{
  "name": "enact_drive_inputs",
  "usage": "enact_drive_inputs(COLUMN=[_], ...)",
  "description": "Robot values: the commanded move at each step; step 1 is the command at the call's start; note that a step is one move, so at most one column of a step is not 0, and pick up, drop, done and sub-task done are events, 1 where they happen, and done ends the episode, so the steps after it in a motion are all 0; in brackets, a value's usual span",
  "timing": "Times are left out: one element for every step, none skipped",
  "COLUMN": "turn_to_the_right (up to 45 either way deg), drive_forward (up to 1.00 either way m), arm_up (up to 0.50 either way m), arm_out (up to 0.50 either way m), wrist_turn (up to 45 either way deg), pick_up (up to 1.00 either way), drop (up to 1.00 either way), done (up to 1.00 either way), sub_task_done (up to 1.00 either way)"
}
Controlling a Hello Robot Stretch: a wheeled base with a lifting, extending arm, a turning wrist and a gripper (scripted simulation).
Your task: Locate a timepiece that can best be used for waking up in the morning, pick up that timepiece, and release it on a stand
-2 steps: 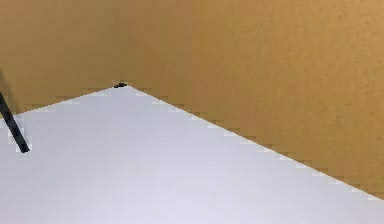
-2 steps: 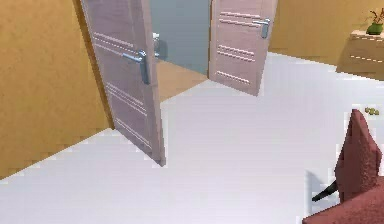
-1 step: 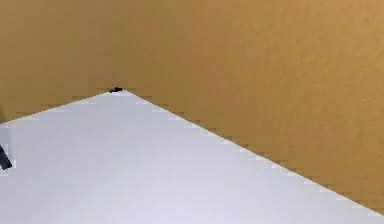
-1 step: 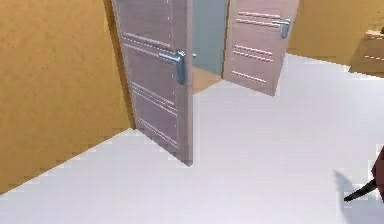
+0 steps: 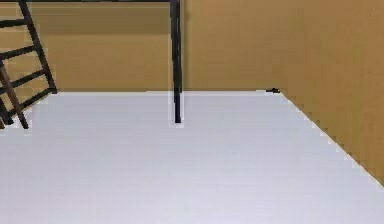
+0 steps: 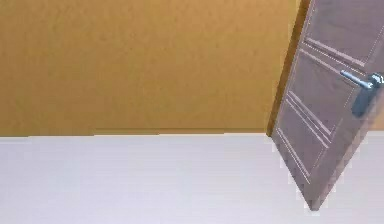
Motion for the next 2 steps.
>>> enact_drive_inputs(turn_to_the_right=[-36.0,0.0], drive_forward=[0.0,0.25], arm_up=[0.0,0.0], arm_out=[0.0,0.0], wrist_turn=[0.0,0.0], pick_up=[0.0,0.0], drop=[0.0,0.0], done=[0.0,0.0], sub_task_done=[0.0,0.0])
